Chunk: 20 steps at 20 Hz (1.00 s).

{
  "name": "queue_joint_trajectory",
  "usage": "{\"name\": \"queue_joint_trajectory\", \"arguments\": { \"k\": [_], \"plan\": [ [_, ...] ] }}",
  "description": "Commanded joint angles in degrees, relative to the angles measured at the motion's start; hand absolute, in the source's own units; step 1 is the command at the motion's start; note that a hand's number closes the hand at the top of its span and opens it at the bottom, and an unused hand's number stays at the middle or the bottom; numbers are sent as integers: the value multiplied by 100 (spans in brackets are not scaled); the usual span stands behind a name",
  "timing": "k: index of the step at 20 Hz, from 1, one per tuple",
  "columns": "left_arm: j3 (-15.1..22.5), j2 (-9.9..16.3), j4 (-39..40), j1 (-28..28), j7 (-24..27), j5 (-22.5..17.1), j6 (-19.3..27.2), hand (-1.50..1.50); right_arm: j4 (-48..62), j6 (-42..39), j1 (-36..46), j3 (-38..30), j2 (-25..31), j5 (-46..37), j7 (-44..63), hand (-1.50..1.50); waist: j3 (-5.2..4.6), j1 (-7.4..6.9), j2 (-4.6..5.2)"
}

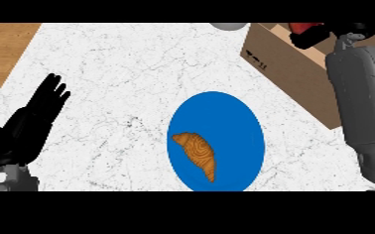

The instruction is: Pick the pear from the plate and place it in the cardboard box

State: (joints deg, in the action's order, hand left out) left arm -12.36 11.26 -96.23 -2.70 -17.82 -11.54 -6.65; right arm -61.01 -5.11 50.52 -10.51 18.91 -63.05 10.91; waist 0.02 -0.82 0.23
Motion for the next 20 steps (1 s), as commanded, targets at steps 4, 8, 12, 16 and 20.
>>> {"name": "queue_joint_trajectory", "arguments": {
  "k": [4,8,12,16,20],
  "plan": [
    [10,6,146,-81,84,-27,-107,0,1423,-100,-15,-332,107,352,-455,150,0,-11,20],
    [97,-6,-125,7,-108,47,-40,0,1952,10,79,-484,15,268,102,-150,2,-45,16],
    [-52,19,255,-57,225,36,-114,0,2185,110,-148,-584,203,599,-899,-150,1,2,6],
    [31,-66,-10,-2,-86,-21,-27,0,1971,592,19,-911,37,1037,-1183,-150,3,-4,-10],
    [-193,121,164,-19,67,-86,-126,0,1575,1050,-22,-1826,-145,1977,-1234,-150,6,29,-21]
  ]
}}
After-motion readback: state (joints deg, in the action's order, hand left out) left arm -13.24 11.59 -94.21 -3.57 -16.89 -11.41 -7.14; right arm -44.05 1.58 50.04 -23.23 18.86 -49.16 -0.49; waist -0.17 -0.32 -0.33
